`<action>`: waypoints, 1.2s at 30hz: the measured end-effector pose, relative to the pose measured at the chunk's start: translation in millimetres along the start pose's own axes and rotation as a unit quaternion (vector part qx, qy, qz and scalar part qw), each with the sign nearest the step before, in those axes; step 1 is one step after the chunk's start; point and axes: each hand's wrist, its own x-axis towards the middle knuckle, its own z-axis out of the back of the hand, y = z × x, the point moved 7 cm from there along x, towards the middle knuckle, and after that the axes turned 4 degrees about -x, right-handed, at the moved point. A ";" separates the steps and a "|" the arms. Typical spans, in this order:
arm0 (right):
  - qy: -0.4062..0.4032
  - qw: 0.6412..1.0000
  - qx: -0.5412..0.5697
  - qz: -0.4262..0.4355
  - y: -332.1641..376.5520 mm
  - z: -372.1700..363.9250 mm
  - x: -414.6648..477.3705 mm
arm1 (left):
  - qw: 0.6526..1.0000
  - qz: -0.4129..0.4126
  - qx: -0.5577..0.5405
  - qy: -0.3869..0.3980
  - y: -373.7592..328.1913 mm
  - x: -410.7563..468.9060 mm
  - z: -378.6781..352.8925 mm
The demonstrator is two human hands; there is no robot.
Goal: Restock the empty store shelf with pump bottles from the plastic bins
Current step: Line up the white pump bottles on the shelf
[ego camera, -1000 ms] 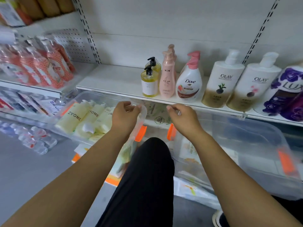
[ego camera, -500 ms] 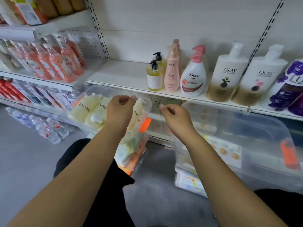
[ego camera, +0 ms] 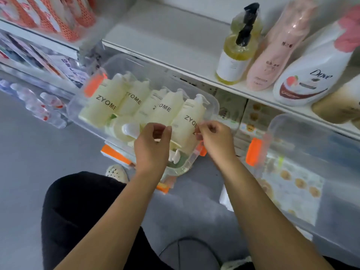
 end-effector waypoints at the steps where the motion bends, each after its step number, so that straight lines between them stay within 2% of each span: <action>1: -0.012 1.000 -0.002 -0.014 -1.6 -2.4 5.2 | 1.000 0.001 0.007 0.001 0.1 5.8 -1.5; 5: -0.030 0.997 -0.070 -0.019 7.5 -9.1 19.4 | 1.000 -0.011 0.027 0.005 1.7 14.1 -6.3; 9: -0.006 0.979 -0.202 0.023 22.1 -17.4 23.6 | 0.999 -0.014 0.024 0.022 9.0 10.6 -5.8; 12: 0.012 0.972 -0.235 0.008 24.0 -22.6 24.5 | 0.999 -0.012 0.009 0.031 14.3 10.7 -5.1; 21: 0.038 0.991 -0.097 -0.082 31.5 -20.9 10.1 | 0.997 -0.011 -0.013 0.070 20.8 2.9 2.4; 26: 0.029 0.992 -0.055 -0.110 31.5 -28.6 5.6 | 0.994 -0.031 -0.013 0.104 21.2 -1.1 6.1; 30: 0.013 0.994 -0.027 -0.104 36.0 -32.7 3.3 | 0.990 -0.034 -0.061 0.121 20.0 4.7 6.1; 33: 0.016 0.995 -0.010 -0.099 40.0 -30.3 4.6 | 0.989 -0.061 -0.095 0.096 7.4 6.7 11.1; 36: 0.015 0.996 0.001 -0.085 43.2 -26.1 5.1 | 0.986 -0.121 -0.115 0.031 -10.2 21.2 25.8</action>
